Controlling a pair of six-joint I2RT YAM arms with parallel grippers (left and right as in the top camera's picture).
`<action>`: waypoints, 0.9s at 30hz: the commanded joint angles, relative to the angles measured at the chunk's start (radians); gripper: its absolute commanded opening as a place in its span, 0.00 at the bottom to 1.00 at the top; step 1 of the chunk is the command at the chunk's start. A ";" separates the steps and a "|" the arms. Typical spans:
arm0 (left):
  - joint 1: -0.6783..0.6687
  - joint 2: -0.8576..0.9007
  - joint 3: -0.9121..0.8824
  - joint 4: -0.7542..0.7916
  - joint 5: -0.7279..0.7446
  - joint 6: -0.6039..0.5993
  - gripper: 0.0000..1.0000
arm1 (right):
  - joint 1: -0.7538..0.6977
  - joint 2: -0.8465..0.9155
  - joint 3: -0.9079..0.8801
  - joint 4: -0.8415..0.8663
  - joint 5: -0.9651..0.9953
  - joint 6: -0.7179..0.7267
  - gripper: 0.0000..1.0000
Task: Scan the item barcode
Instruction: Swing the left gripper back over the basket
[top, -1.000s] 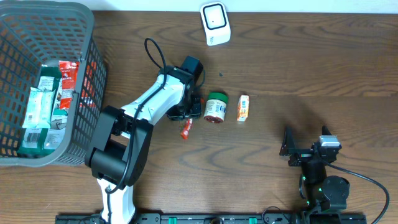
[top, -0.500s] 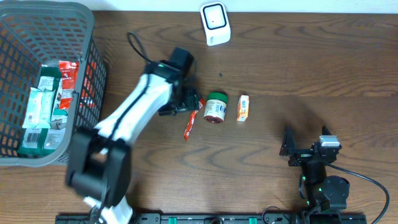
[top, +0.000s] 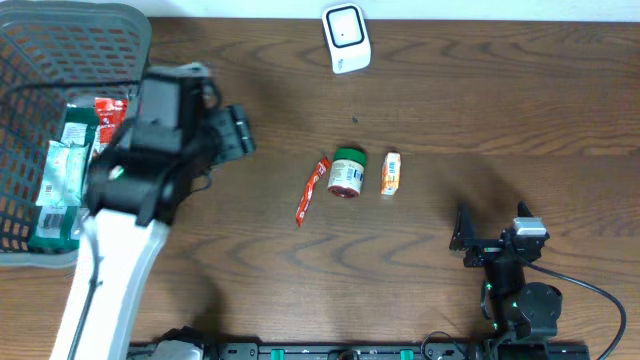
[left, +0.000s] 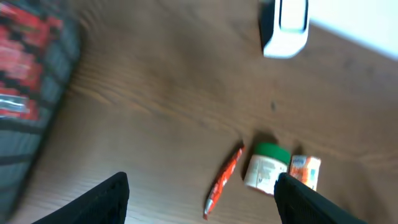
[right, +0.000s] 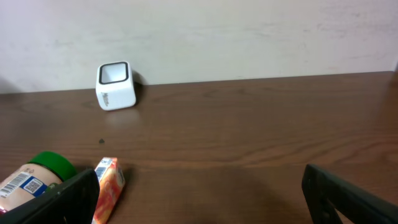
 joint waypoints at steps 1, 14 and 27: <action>0.059 -0.091 0.018 -0.014 -0.031 0.037 0.75 | -0.012 -0.003 -0.002 -0.003 -0.002 0.009 0.99; 0.243 -0.243 0.018 -0.066 -0.206 0.062 0.76 | -0.012 -0.003 -0.002 -0.003 -0.001 0.009 0.99; 0.413 -0.129 0.190 -0.196 -0.159 0.063 0.83 | -0.012 -0.003 -0.002 -0.003 -0.001 0.009 0.99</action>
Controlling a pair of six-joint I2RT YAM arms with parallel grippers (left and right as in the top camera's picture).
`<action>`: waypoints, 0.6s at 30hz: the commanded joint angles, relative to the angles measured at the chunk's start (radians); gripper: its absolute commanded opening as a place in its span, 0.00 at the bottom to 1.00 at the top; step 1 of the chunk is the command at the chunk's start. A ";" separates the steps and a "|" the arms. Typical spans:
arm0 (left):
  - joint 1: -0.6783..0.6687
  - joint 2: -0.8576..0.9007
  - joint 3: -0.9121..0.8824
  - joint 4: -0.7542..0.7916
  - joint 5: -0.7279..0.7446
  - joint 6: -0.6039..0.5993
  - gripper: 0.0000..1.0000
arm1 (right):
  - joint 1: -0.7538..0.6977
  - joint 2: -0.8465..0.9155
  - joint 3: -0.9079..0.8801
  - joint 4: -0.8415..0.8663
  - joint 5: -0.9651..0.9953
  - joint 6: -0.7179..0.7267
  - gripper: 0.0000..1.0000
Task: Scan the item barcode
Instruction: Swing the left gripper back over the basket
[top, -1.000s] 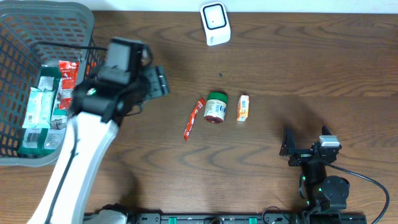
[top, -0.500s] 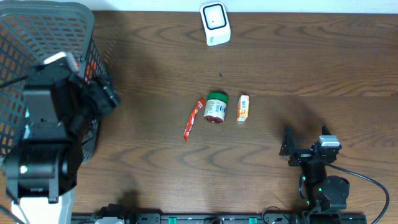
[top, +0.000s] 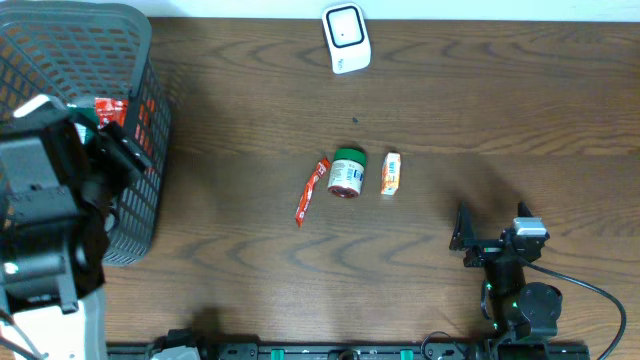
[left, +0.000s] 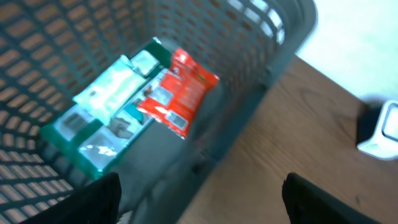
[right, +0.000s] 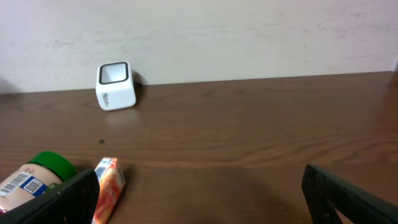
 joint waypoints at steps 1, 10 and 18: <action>0.056 0.058 0.135 -0.055 0.026 0.022 0.83 | -0.012 -0.003 -0.002 -0.004 -0.001 0.009 0.99; 0.199 0.254 0.386 -0.203 0.029 0.053 0.88 | -0.012 -0.003 -0.002 -0.004 -0.002 0.009 0.99; 0.336 0.335 0.389 -0.200 0.120 0.054 0.88 | -0.012 -0.003 -0.002 -0.004 -0.001 0.009 0.99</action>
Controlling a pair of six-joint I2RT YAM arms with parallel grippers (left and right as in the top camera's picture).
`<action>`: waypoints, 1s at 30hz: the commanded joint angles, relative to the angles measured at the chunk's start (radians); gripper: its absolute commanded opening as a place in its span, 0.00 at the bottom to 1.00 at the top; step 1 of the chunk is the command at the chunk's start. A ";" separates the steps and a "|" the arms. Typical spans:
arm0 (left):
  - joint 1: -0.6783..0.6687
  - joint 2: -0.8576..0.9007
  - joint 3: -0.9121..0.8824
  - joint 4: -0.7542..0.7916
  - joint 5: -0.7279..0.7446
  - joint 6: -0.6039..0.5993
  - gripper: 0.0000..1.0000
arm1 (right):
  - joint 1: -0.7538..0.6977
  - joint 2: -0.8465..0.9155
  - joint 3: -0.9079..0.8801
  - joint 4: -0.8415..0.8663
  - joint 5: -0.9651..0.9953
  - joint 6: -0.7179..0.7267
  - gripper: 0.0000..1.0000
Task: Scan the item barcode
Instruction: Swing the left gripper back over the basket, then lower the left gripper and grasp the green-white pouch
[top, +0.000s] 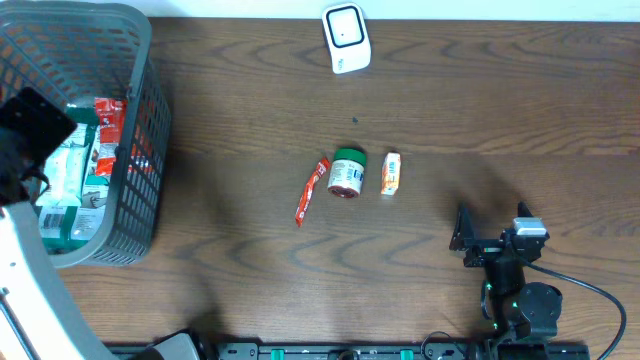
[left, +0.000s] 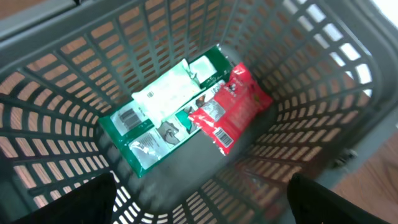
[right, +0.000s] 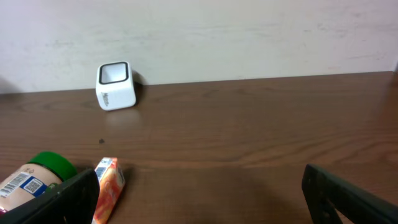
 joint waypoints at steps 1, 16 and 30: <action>0.059 0.027 0.019 0.002 0.072 0.017 0.88 | -0.012 -0.003 -0.002 -0.003 -0.002 0.009 0.99; 0.172 0.106 0.019 0.092 0.114 0.013 0.88 | -0.012 -0.003 -0.002 -0.003 -0.002 0.009 0.99; 0.176 0.238 0.004 0.109 0.039 0.014 0.88 | -0.012 -0.003 -0.002 -0.004 -0.002 0.009 0.99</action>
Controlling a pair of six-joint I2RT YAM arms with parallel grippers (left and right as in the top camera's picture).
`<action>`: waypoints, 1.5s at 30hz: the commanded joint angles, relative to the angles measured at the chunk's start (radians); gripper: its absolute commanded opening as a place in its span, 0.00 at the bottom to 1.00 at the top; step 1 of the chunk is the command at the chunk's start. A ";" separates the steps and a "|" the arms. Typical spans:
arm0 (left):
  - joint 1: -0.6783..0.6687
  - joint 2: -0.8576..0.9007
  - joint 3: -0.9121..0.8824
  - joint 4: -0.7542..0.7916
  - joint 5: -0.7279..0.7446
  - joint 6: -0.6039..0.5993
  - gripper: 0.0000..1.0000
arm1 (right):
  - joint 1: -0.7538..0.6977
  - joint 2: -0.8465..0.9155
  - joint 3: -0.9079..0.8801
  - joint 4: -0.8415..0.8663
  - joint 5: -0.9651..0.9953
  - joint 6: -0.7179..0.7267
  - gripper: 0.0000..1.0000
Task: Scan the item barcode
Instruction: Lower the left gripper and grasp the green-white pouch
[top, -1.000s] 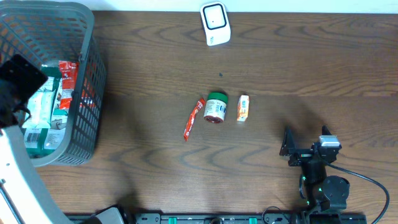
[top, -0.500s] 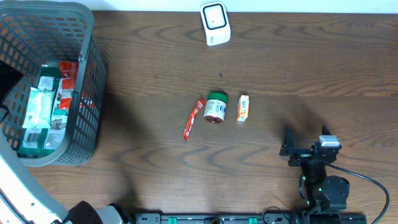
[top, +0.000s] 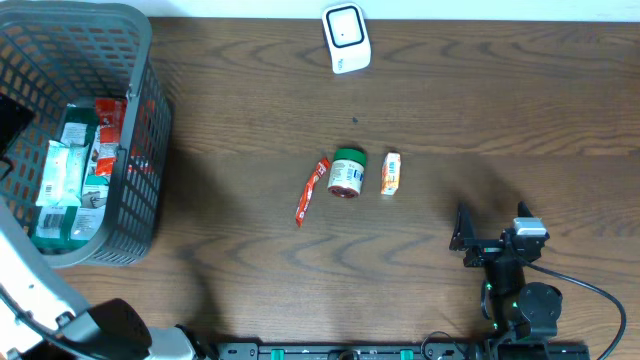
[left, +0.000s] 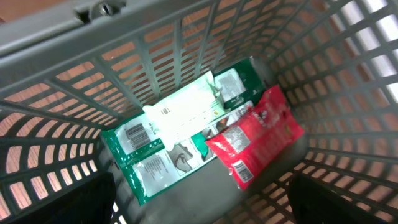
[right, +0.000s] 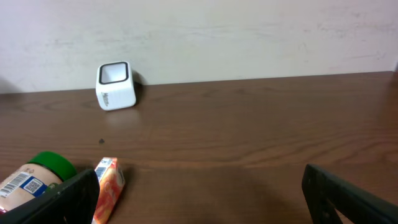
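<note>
The white barcode scanner (top: 345, 38) stands at the table's back edge, also in the right wrist view (right: 115, 84). A red sachet (top: 312, 190), a green-lidded jar (top: 348, 172) and a small orange carton (top: 390, 173) lie mid-table. My left gripper (left: 199, 202) hangs open and empty above the grey basket (top: 150, 70), looking down on green-and-white packets (left: 180, 134) and a red packet (left: 258, 140). Overhead it is almost off the left edge. My right gripper (right: 199, 193) rests open low at the front right, with the carton (right: 107, 186) and jar (right: 34, 174) by its left finger.
The basket's mesh walls (left: 155, 43) rise around the packets on all sides. My left arm's white link (top: 30, 290) runs up the left edge of the table. A cable trails from the right arm's base (top: 590, 290).
My left gripper has shifted further left over the basket, nearly out of the overhead view, and the packets sit more centred and larger under it. The right arm and table items have not moved.
My left gripper was open over the table just right of the basket, facing the three items. Then it stood over the basket's right side, then over its inside at the left, and now further left above the packets. The right gripper stayed parked throughout.
</note>
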 joint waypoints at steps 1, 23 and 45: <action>0.008 0.045 -0.002 -0.008 -0.023 0.007 0.88 | -0.012 -0.003 -0.002 -0.003 -0.002 0.009 0.99; -0.027 0.462 -0.006 0.070 -0.016 0.241 0.92 | -0.012 -0.003 -0.002 -0.004 -0.001 0.009 0.99; -0.082 0.632 -0.032 0.171 -0.142 0.346 0.91 | -0.012 -0.003 -0.002 -0.003 -0.002 0.009 0.99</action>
